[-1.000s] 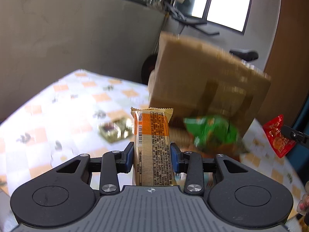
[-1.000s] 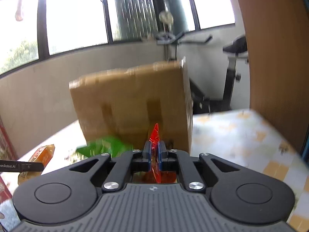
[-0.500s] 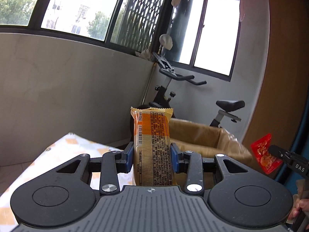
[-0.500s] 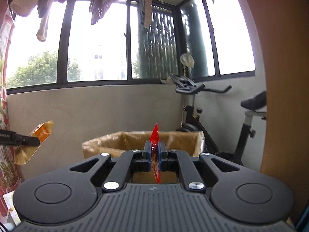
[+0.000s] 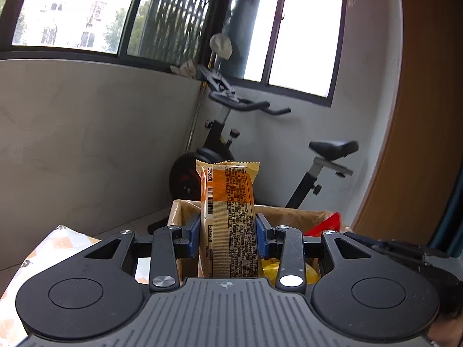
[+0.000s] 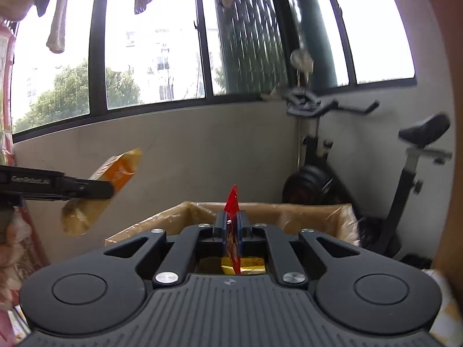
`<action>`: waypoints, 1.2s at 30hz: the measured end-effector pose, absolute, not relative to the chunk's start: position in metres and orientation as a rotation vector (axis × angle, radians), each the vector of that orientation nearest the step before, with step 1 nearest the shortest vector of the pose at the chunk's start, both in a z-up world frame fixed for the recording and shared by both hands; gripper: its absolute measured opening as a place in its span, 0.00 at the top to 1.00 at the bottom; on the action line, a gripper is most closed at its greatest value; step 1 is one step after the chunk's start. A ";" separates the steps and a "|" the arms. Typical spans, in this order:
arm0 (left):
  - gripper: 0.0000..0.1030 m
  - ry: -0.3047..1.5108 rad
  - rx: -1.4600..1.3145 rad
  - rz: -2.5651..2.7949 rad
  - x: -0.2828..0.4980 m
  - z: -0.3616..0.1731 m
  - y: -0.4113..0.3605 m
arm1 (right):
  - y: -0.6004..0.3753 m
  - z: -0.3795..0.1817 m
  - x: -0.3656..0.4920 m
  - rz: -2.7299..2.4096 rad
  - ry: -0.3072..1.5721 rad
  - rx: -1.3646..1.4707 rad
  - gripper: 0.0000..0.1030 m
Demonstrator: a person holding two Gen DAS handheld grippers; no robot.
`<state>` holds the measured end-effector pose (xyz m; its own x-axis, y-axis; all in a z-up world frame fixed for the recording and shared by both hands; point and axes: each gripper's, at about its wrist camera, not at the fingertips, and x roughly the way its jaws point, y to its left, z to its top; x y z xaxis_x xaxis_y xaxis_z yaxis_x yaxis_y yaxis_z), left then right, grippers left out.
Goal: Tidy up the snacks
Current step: 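Lift both snacks over the cardboard box and open both tools to drop them in, then move both open tools back down to the snack pile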
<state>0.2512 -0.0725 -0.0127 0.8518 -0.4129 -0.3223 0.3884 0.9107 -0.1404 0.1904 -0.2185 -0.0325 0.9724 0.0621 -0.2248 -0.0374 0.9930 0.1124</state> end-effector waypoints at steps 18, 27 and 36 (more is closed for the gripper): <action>0.10 0.399 -0.004 -0.405 0.264 -0.025 -0.037 | -0.229 -0.035 0.198 -0.023 0.292 0.264 0.08; 0.09 0.440 0.005 -0.352 0.240 -0.039 0.013 | -0.221 -0.033 0.149 -0.138 0.251 0.239 0.00; 0.09 0.481 -0.037 -0.299 0.234 -0.065 0.041 | -0.207 -0.062 0.126 -0.091 0.318 0.209 0.00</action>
